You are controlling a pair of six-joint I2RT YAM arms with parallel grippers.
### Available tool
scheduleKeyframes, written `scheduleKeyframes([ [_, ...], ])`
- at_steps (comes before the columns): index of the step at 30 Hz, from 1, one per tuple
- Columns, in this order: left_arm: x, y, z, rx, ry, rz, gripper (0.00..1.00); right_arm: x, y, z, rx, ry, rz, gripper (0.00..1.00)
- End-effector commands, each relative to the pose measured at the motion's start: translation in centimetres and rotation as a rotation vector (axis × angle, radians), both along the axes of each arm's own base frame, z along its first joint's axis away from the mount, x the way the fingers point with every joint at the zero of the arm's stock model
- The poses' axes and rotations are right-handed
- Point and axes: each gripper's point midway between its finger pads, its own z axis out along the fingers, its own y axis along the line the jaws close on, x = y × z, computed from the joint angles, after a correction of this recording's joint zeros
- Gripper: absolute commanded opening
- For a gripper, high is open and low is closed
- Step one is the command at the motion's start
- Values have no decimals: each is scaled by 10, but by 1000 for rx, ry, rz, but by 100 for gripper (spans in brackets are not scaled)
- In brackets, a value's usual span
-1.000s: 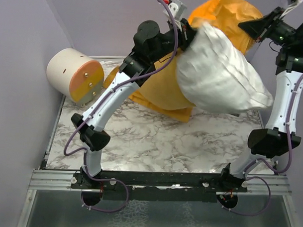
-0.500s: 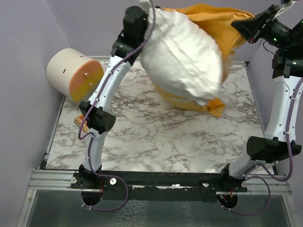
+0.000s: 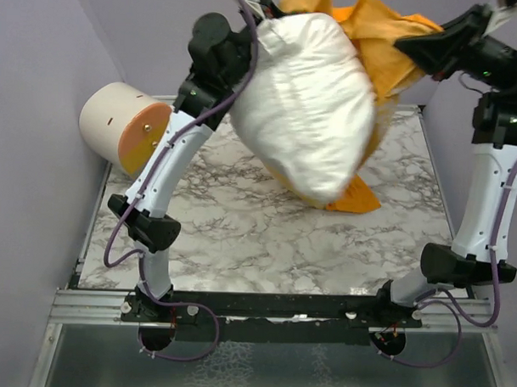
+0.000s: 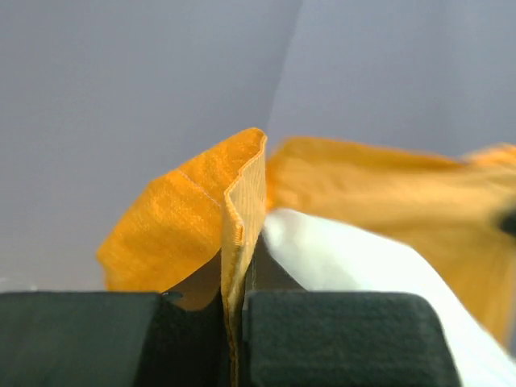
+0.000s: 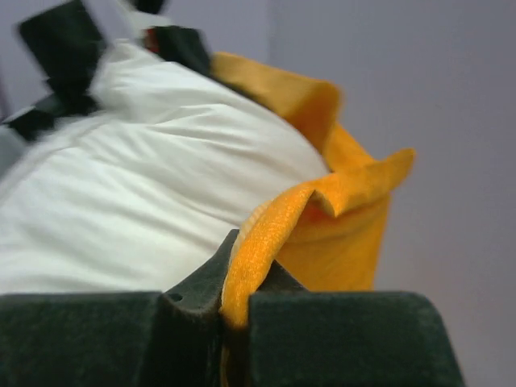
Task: Put the pillow into the pillowcase
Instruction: Stuff the pillow into the pillowcase.
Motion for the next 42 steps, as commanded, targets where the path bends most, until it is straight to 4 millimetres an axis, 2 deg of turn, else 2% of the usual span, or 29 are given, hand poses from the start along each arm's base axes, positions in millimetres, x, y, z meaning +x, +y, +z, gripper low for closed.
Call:
scheduleKeyframes([
  [1,-93,-3,64,-93,-244,-16,0,51,-80,-8,62,44,-166,0],
  [3,-57,41,63,-146,-186,23,0,30,-57,-17,37,46,-75,0],
  [4,-48,48,62,-158,-172,3,0,17,-48,-16,26,33,-47,0],
  [6,-41,44,57,-153,-153,-17,0,-2,-41,-15,10,36,-2,0],
  [9,-55,39,61,-176,-170,-78,0,-25,-34,-22,-6,84,96,0],
  [11,-63,45,66,-190,-191,-73,0,-42,-31,-21,-7,88,142,0],
  [14,-93,62,89,-217,-256,-53,0,-67,-23,-9,-8,51,190,0],
  [19,-130,87,122,-260,-357,-16,0,-117,2,16,7,-4,308,0],
  [21,-140,96,133,-281,-391,8,0,-126,5,24,31,-6,322,0],
  [23,-145,102,142,-295,-416,28,0,-118,4,27,59,38,310,0],
  [25,-143,104,149,-300,-427,43,0,-93,3,20,92,116,276,0],
  [27,-134,102,152,-300,-420,57,0,-62,1,3,131,199,235,0],
  [30,-106,96,145,-284,-389,102,0,-10,-5,-31,187,316,119,0],
  [32,-77,85,129,-267,-339,114,0,23,-12,-59,214,364,3,0],
  [35,-25,55,83,-209,-220,77,0,66,-29,-111,213,418,-188,1],
  [39,44,3,-2,-156,-33,-50,0,103,-61,-176,134,401,-433,2],
  [42,72,-33,-48,-143,51,-149,0,118,-87,-220,74,427,-530,6],
])
